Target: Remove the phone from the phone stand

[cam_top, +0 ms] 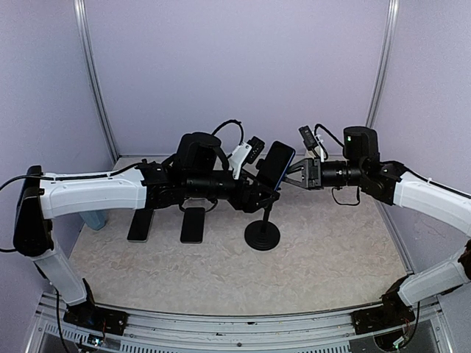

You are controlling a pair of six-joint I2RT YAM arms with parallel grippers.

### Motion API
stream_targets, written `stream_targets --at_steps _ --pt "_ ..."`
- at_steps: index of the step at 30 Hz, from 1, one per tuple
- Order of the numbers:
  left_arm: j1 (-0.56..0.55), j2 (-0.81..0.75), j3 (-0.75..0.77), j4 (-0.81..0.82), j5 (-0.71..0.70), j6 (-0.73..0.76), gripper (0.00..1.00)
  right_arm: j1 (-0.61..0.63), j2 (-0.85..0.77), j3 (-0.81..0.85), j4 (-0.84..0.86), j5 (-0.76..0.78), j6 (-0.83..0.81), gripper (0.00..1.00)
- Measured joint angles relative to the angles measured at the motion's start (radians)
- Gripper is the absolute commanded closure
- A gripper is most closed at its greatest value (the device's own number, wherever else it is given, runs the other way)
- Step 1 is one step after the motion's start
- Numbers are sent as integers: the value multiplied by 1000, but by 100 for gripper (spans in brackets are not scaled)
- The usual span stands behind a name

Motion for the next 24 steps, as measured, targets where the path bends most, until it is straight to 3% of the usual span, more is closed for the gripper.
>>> stream_targets --at_steps 13,24 --pt "-42 -48 -27 87 117 2 75 -2 0 -1 9 29 -3 100" --pt "-14 -234 -175 138 97 -21 76 -3 59 27 60 89 -6 100"
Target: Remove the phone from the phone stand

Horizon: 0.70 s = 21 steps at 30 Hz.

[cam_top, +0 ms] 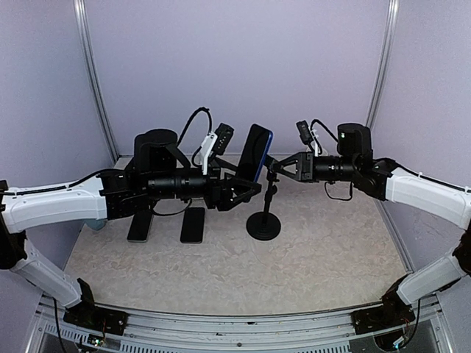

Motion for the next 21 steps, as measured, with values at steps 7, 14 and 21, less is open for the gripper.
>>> stream_targets --at_steps 7,14,21 --pt "108 -125 -121 21 -122 -53 75 -31 158 123 59 33 4 100" --pt "179 -189 -208 16 -239 -112 76 -56 362 333 86 63 3 100" --pt "213 -190 -243 -1 -317 -163 76 -66 522 513 87 87 4 100"
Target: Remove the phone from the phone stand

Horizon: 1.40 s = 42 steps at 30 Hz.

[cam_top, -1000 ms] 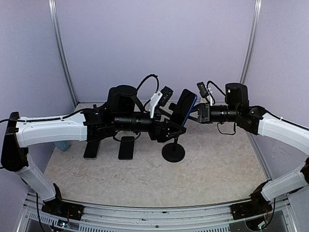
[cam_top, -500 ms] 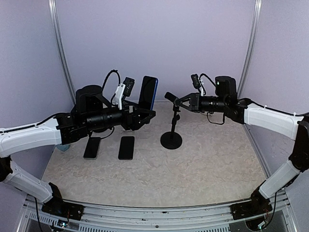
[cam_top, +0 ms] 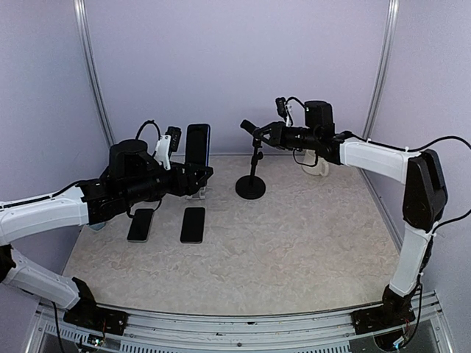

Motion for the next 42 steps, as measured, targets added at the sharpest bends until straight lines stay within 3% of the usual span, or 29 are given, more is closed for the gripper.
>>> stream_targets --at_steps 5,7,9,13,27,42 --pt "2 5 -3 -31 -33 -23 76 -5 64 73 -5 12 13 100" --pt "2 16 -3 -37 -44 -32 76 -5 75 88 -10 13 21 95" --pt "5 33 -3 -42 -51 -40 76 -5 84 101 -16 13 29 79" --pt "5 66 -3 -62 -65 -57 76 -5 98 118 -17 14 39 59" --pt "-35 214 29 -111 -119 -132 76 -6 77 124 23 8 26 0" --pt "-201 592 328 -275 -208 -349 71 -138 -314 -350 114 60 -21 0"
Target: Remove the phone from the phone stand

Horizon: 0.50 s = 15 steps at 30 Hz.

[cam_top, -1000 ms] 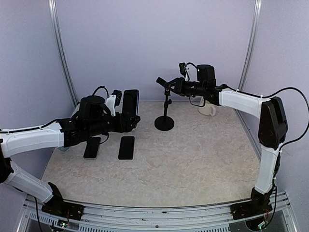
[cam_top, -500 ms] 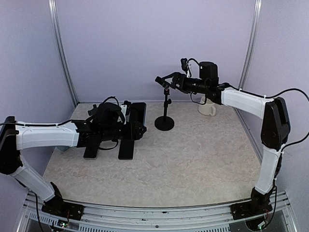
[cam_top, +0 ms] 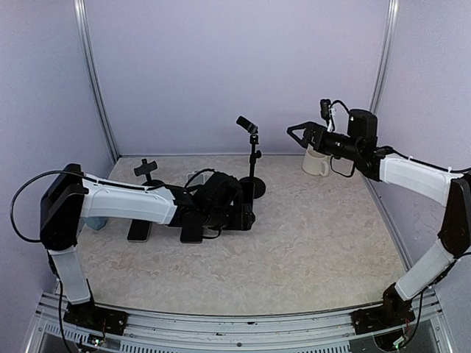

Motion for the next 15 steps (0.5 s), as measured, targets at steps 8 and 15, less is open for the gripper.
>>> stream_targets --at_steps 8,15 --pt "-24 177 139 -74 -16 -72 71 -18 -171 -213 19 27 -31 0" --pt "-24 299 259 -138 -34 -103 65 -20 -248 -303 58 28 -28 0"
